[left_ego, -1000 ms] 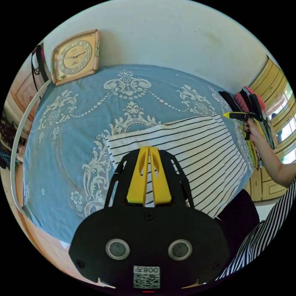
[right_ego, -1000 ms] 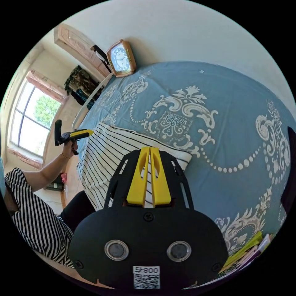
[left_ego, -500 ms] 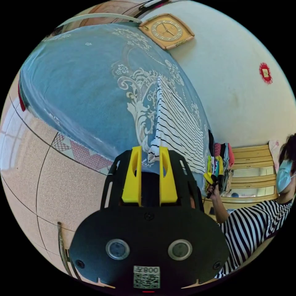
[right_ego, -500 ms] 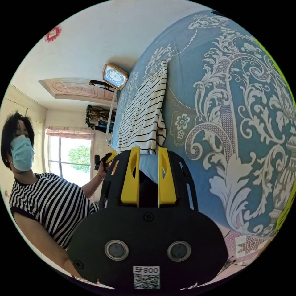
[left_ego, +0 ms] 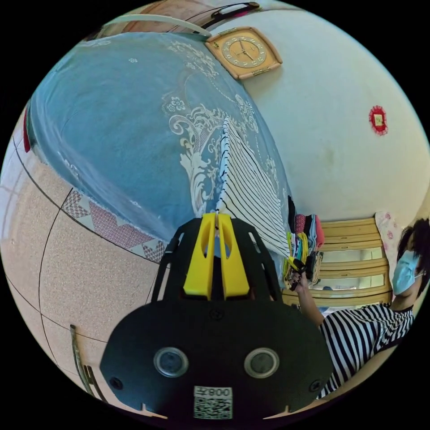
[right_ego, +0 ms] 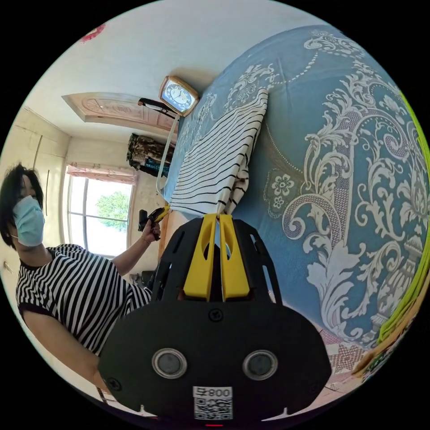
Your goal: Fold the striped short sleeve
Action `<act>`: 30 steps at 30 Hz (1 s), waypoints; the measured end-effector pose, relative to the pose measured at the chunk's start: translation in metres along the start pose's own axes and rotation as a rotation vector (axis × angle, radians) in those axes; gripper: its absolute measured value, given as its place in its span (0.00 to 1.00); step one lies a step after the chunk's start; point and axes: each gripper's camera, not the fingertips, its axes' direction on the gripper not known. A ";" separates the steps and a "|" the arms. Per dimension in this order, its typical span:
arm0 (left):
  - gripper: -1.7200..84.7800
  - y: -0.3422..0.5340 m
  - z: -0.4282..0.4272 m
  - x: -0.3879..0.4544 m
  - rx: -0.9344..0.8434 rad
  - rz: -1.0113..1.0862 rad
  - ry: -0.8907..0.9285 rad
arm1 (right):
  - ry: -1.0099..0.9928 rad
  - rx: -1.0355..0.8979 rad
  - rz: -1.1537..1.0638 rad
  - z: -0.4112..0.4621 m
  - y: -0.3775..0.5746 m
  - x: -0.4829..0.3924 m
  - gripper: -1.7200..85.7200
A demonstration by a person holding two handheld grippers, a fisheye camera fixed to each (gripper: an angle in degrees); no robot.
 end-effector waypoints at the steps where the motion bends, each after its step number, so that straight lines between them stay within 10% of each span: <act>1: 0.03 0.003 0.004 -0.006 -0.001 -0.014 0.000 | -0.002 -0.013 0.001 0.000 0.000 0.002 0.03; 12: 0.06 0.043 0.027 -0.002 0.008 -0.050 -0.095 | -0.100 0.002 0.144 0.001 0.023 0.050 0.03; 24: 0.16 0.126 0.247 0.283 -0.393 0.946 0.014 | -0.111 0.017 0.098 -0.007 0.019 0.022 0.02; 30: 0.12 0.203 0.337 0.368 -0.371 1.324 -0.303 | -0.113 0.010 0.044 -0.007 -0.001 0.000 0.03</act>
